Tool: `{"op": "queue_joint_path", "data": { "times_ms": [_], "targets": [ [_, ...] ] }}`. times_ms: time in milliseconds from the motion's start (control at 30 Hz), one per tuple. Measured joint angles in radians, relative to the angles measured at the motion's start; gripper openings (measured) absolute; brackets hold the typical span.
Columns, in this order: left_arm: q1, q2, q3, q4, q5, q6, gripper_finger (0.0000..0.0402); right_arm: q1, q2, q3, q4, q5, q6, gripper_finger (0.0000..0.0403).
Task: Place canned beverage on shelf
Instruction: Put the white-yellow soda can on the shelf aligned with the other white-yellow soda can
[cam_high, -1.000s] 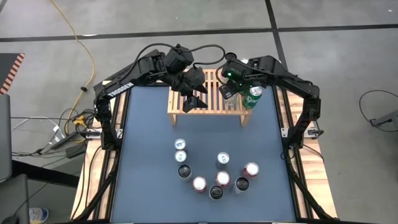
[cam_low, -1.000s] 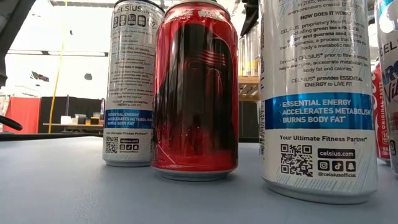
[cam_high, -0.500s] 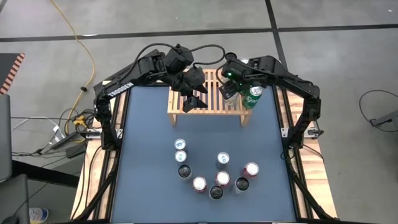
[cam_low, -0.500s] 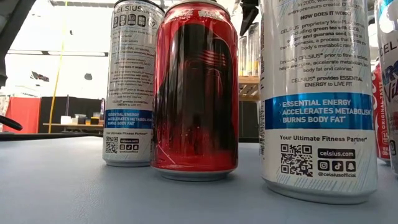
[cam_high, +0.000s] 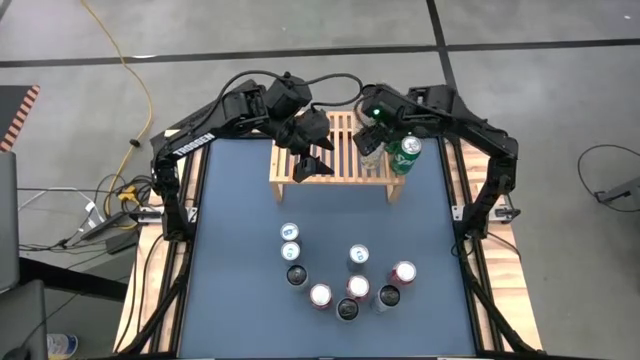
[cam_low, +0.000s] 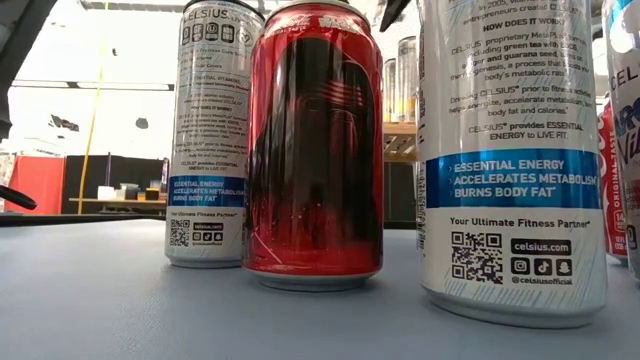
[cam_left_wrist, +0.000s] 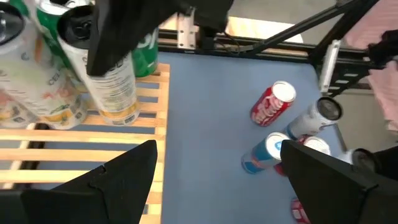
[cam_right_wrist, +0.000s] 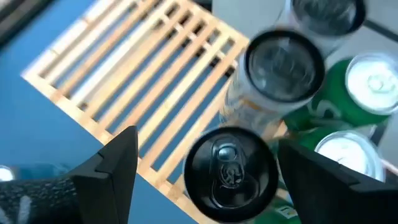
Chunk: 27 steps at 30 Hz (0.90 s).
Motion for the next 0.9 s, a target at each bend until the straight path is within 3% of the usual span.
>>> {"op": "queue_joint_path", "data": {
  "times_ms": [167, 367, 567, 767, 900],
  "targets": [
    [-0.019, 0.000, -0.003, 0.035, -0.039, 0.001, 0.0329, 0.001, 0.000, 0.115, -0.029, 0.003, -0.031, 0.0317],
    [-0.071, -0.002, -0.105, 0.272, -0.075, 0.013, 0.0329, 0.000, -0.139, 0.090, -0.003, 0.029, -0.055, 0.0317],
    [-0.112, 0.001, -0.297, 0.599, -0.253, 0.036, 0.0329, 0.000, -0.258, 0.090, -0.003, 0.143, -0.055, 0.0317],
    [-0.122, 0.000, -0.420, 0.843, -0.590, 0.025, 0.0329, 0.001, -0.339, 0.091, -0.012, 0.143, -0.055, 0.0317],
    [-0.123, -0.001, -0.480, 1.056, -0.608, -0.002, 0.0329, 0.000, -0.354, 0.091, -0.028, 0.145, -0.056, 0.0317]
  ]
}}
